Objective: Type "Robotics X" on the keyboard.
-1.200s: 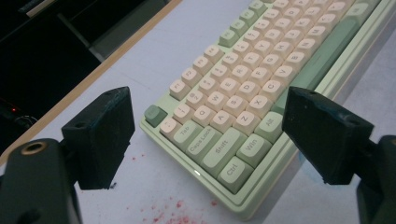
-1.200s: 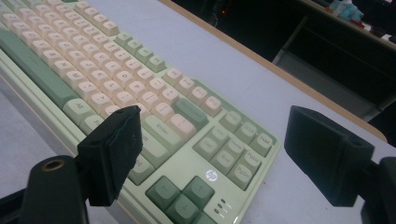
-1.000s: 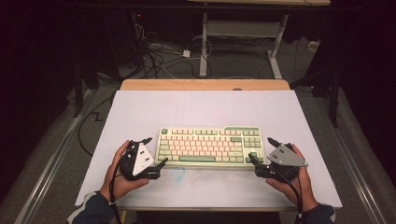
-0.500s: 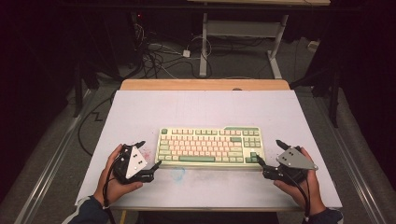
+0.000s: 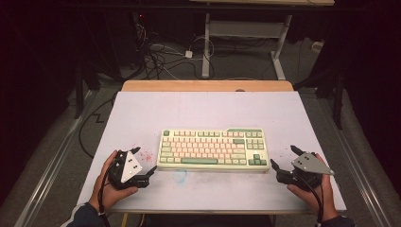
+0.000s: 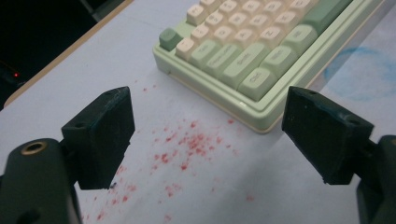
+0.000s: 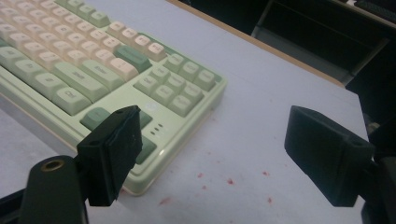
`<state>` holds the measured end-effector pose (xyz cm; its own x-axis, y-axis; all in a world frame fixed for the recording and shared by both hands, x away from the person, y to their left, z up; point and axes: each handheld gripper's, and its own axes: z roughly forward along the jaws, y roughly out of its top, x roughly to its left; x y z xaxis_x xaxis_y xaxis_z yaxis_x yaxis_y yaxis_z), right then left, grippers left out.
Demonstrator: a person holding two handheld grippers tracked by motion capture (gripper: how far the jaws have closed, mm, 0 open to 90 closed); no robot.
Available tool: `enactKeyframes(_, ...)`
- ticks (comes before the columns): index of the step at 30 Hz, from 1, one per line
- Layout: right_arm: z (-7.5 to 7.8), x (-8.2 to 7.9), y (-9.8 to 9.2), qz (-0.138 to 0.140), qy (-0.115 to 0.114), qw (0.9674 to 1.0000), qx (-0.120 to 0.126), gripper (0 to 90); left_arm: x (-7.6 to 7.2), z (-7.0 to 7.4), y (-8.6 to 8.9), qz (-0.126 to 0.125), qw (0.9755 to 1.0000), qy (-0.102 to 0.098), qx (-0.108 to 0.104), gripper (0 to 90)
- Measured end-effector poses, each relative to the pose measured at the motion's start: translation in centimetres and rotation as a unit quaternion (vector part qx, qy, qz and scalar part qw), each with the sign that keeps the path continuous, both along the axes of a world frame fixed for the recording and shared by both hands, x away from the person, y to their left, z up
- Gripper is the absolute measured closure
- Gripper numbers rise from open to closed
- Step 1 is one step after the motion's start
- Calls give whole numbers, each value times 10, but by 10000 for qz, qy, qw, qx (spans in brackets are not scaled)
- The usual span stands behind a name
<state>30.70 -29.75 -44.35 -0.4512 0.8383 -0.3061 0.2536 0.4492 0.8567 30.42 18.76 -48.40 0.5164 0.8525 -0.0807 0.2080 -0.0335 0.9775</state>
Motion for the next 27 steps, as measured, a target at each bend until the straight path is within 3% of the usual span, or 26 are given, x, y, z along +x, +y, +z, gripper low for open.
enactKeyframes(7, -18, -1, -14, -162, 183, 9997, 41, 198, -2, -14, 8, 76, 9998, 120, 157, 160)
enactKeyframes(11, -25, 0, -15, -164, 269, 9995, 30, 198, -1, -17, 6, 130, 9997, 136, 137, 160)
enactKeyframes(21, -17, -7, -10, -136, 7, 9998, 121, 198, -5, -14, 6, 51, 9999, 79, 36, 159)
enactKeyframes(27, -17, -9, -8, -115, 18, 9999, 95, 195, -4, -14, 5, 2, 10000, 91, 34, 160)
